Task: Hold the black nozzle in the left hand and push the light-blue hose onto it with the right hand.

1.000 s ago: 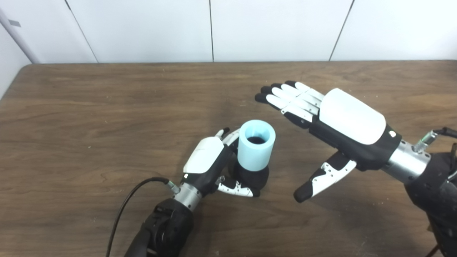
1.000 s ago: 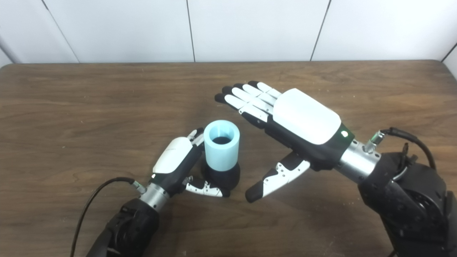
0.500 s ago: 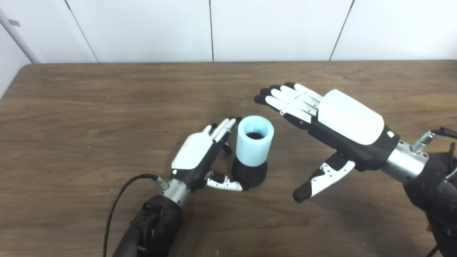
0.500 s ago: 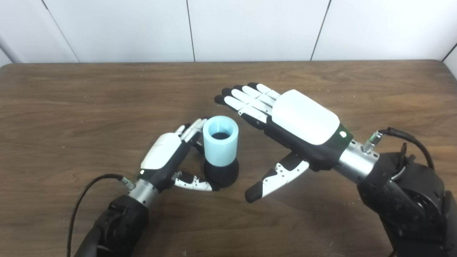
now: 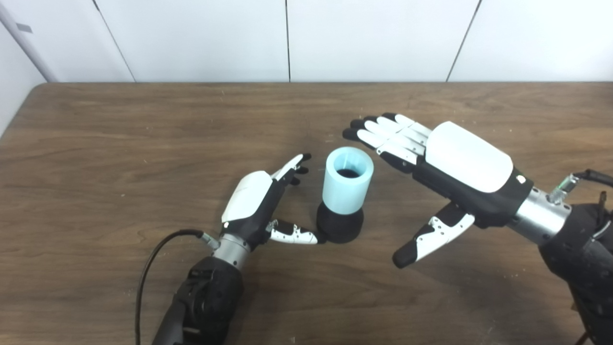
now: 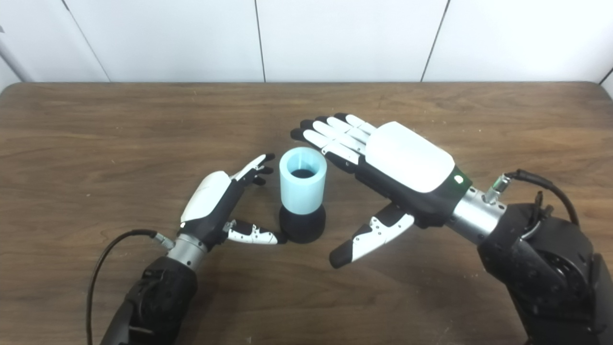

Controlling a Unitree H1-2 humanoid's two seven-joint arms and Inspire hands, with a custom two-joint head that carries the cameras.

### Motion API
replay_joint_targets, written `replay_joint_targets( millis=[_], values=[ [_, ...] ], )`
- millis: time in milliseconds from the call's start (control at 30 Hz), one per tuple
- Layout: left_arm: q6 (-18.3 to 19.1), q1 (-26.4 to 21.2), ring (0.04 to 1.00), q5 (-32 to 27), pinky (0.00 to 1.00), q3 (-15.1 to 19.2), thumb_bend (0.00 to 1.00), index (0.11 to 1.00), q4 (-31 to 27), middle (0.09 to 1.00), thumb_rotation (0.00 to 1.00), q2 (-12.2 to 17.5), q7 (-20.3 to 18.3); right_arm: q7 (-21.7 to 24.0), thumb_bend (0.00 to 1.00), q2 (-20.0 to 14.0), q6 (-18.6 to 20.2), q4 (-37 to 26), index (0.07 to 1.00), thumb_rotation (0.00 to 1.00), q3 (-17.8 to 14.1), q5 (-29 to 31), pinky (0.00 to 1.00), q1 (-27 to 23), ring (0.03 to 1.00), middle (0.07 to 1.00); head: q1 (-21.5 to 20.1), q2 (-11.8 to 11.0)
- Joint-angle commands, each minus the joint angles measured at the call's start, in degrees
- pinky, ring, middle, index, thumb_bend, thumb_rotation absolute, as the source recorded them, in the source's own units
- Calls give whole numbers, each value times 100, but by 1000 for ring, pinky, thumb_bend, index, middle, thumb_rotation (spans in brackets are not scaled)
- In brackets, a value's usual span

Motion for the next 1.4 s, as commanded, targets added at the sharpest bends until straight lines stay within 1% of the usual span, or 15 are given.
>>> replay_joint_targets(
  millis=[0,133,233,600,767,833,900,1000,1067,1133,1200,1233,1267,1300,1367],
  values=[
    [59,-107,804,-32,922,67,1000,875,-245,848,212,34,-7,-98,713,-43,-72,-92,997,1000,-53,31,1000,-85,1000,1000,8,3],
    [199,-144,842,-46,992,133,1000,872,-410,859,209,94,-128,-96,713,-48,-62,-101,998,1000,-63,46,1000,-71,1000,1000,14,-1],
    [244,-163,875,-177,1000,234,1000,869,-507,863,202,163,-168,-108,713,-48,-75,-86,998,1000,-69,47,1000,-61,1000,1000,26,3],
    [317,-94,940,-1229,1000,969,1000,885,-1204,941,209,443,-329,-334,714,-100,-302,251,997,1000,-243,188,1000,36,1000,998,22,-6],
    [436,-34,955,-1822,979,1311,1000,916,-1494,974,220,512,-327,-477,693,-133,-428,491,993,1000,-382,310,1000,78,1000,994,29,-16],
    [587,-8,959,-2025,986,1495,1000,923,-1684,979,224,503,-314,-528,690,-138,-406,572,992,1000,-438,362,1000,74,1000,996,24,-18],
    [722,15,962,-2201,967,1659,1000,930,-1860,981,239,492,-281,-561,685,-130,-359,617,991,1000,-488,399,1000,67,1000,1000,23,-25],
    [753,87,954,-2475,997,1891,1000,939,-1978,972,255,440,-154,-603,675,-90,-273,627,991,1000,-549,417,1000,68,1000,1000,30,-34],
    [743,163,938,-2661,975,2035,982,940,-1996,962,357,362,-35,-673,661,-44,-245,652,992,1000,-576,399,1000,101,1000,1000,22,-28],
    [800,259,926,-2900,959,2220,888,934,-2023,947,509,218,113,-820,625,50,-239,751,992,1000,-606,363,1000,160,1000,1000,32,-16],
    [935,338,925,-3018,947,2340,833,923,-2079,944,570,97,216,-966,603,171,-178,841,992,1000,-650,374,991,234,1000,998,51,-31],
    [994,386,926,-3081,941,2390,813,919,-2100,945,589,50,246,-1050,596,292,-52,862,992,1000,-696,416,985,309,1000,997,22,-10],
    [1034,418,926,-3127,931,2420,724,918,-2113,946,620,22,270,-1107,576,379,40,874,990,1000,-728,445,971,362,1000,997,22,-10],
    [1078,456,926,-3201,927,2460,694,918,-2119,946,631,-28,310,-1180,569,526,232,872,989,1000,-772,472,966,450,1000,996,25,-16],
    [1226,535,917,-3373,901,2553,532,919,-2164,944,711,-123,395,-1320,556,826,682,849,986,1000,-872,486,946,629,999,996,45,-7]
  ],
)
